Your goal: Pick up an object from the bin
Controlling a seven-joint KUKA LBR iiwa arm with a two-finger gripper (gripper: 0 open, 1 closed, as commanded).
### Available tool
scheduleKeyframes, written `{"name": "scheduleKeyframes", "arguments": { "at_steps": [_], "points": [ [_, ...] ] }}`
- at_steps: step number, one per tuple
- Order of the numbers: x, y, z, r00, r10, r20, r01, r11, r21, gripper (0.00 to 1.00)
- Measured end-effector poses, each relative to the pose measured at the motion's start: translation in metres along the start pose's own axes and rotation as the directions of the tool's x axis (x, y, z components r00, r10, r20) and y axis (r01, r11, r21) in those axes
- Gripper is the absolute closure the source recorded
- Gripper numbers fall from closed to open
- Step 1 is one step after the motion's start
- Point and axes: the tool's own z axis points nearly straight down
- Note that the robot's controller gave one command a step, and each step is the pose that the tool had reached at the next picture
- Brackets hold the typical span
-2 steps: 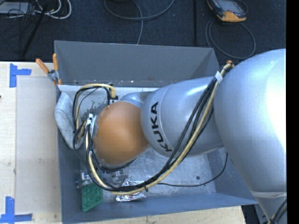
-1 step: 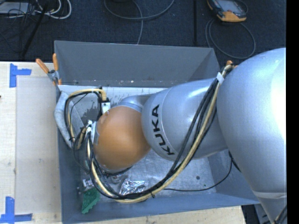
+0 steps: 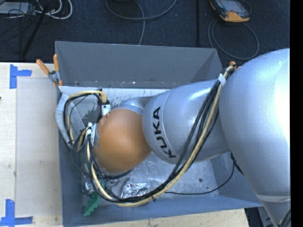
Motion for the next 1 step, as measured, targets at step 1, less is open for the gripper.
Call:
{"name": "scheduleKeyframes", "arguments": {
  "at_steps": [1],
  "points": [
    [0.0057, 0.0029, -0.0154, 1.000, -0.010, -0.016, 0.009, 1.000, -0.027, 1.00]
  ]
}}
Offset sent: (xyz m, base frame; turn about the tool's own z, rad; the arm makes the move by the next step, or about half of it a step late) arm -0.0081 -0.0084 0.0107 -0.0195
